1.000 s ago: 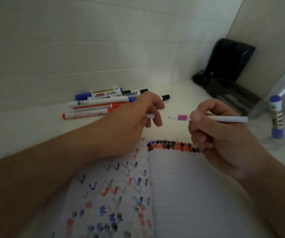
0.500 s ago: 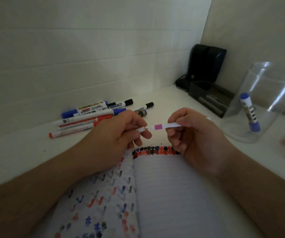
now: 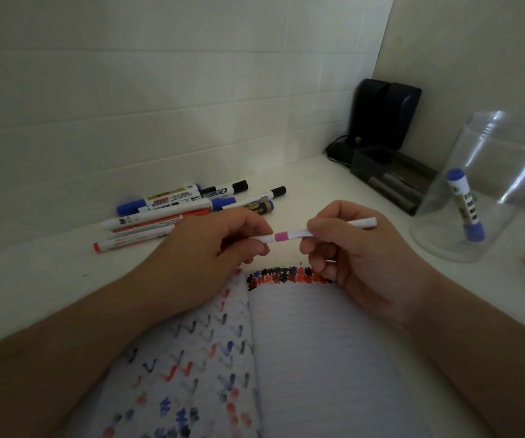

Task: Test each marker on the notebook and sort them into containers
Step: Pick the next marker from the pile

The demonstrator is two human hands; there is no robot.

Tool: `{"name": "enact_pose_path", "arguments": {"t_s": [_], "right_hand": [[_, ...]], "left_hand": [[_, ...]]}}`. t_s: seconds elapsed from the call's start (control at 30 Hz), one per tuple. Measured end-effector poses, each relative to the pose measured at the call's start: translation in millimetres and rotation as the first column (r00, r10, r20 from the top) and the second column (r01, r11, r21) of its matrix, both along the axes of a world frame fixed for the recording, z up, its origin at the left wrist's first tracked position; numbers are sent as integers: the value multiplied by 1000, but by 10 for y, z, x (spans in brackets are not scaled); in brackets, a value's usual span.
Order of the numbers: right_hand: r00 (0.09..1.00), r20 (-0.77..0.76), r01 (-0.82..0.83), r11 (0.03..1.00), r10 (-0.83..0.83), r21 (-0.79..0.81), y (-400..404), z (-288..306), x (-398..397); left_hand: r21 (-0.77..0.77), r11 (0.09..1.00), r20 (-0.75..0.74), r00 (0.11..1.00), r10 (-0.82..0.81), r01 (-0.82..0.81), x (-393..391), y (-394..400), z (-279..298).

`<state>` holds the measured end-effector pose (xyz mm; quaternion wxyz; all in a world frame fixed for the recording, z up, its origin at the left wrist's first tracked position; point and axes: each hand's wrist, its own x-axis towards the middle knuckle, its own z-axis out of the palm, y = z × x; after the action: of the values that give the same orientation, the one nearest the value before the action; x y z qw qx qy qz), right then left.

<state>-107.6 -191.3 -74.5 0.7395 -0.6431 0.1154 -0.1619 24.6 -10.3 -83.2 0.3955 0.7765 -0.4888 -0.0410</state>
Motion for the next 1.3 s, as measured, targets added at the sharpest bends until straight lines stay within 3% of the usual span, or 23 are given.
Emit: {"name": "enact_pose_path", "arguments": {"t_s": [0.17, 0.33, 0.37, 0.43, 0.5, 0.53, 0.6, 0.7, 0.8, 0.87, 1.03, 1.3], "right_hand": [[999, 25, -38, 999, 38, -8, -4, -12, -17], [993, 13, -116, 984, 116, 138, -53, 0, -33], [997, 6, -83, 995, 83, 54, -70, -3, -34], [1000, -10, 0, 937, -4, -348, -124, -12, -47], [999, -29, -2, 672, -30, -741, -181, -13, -70], [999, -43, -21, 562, -25, -827, -200, -21, -76], [999, -45, -24, 500, -29, -866, -196, -33, -77], [1000, 18, 27, 518, -23, -855, -168, -68, -59], [996, 89, 86, 542, -21, -836, -136, -113, -45], [993, 116, 116, 585, -37, -803, -108, -131, -28], [995, 97, 76, 804, -23, -590, -41, -121, 13], [996, -85, -37, 965, 16, -258, 146, 169, -87]], "left_hand": [[-74, 997, -15, 1000, 20, -21, 17, 20, -17], [-98, 995, -19, 1000, 13, -15, 29, 28, -40], [-100, 995, -10, 1000, 23, -24, 37, 32, -44], [-85, 996, 20, 999, 39, -37, 51, 34, -47], [-64, 997, 45, 998, 41, -38, 57, 22, -52], [-52, 998, 69, 997, 41, -37, 50, 15, -50], [-20, 999, 141, 989, 38, -36, 40, 7, -50], [33, 999, 360, 933, 11, -25, 24, 2, -68], [-13, 1000, 554, 832, 27, -24, 14, -14, -62], [-66, 998, 594, 803, 45, -7, 11, -27, -49], [-142, 989, 654, 746, 122, -36, -54, 12, 20], [-237, 968, 653, 725, 219, -79, -153, 53, 124]]}}
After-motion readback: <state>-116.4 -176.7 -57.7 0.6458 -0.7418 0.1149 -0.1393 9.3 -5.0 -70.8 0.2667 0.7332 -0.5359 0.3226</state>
